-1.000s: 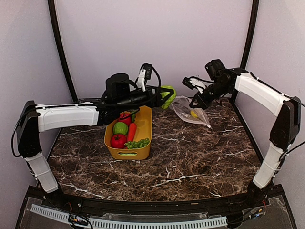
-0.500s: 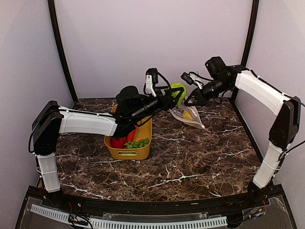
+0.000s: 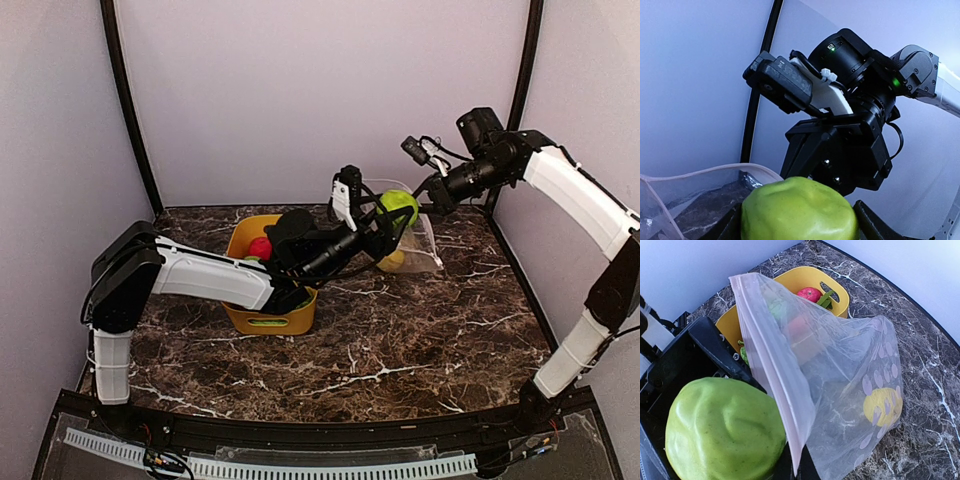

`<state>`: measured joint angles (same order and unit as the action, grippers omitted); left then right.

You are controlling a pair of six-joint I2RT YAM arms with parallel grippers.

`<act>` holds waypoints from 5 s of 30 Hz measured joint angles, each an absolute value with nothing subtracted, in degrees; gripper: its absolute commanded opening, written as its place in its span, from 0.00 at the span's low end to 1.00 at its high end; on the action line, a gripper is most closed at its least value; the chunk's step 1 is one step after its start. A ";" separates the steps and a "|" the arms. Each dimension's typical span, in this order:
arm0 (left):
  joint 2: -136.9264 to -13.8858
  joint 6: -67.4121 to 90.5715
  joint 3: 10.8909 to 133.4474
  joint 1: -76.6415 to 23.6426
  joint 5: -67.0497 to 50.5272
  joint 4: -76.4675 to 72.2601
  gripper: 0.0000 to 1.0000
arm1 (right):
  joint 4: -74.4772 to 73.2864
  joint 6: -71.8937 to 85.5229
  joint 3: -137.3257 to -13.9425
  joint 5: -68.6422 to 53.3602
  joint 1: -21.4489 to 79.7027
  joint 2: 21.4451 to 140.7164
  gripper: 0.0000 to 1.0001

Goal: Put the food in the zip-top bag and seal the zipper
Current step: Place the fake fruit in the zipper food storage bag, then adjust the zipper food storage bag at the corner of the board.

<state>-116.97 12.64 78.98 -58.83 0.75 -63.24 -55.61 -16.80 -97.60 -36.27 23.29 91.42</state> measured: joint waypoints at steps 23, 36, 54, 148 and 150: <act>-122.39 0.56 83.31 -59.90 11.57 -73.10 0.48 | -59.35 -14.50 -100.42 -40.93 21.52 91.29 0.00; -122.76 0.67 79.35 -59.53 14.70 -68.01 0.93 | -59.42 -13.85 -102.87 -41.08 19.31 93.14 0.00; -106.19 4.45 75.37 -58.96 15.97 -50.94 0.77 | -58.28 -15.51 -106.98 -37.41 19.33 101.51 0.00; -104.53 35.90 89.76 -50.28 -5.26 0.23 0.61 | -48.73 -23.64 -112.68 2.92 23.94 99.68 0.00; -102.50 34.63 86.61 -49.30 -4.91 0.56 0.61 | -47.88 -24.08 -112.73 3.11 22.61 100.71 0.00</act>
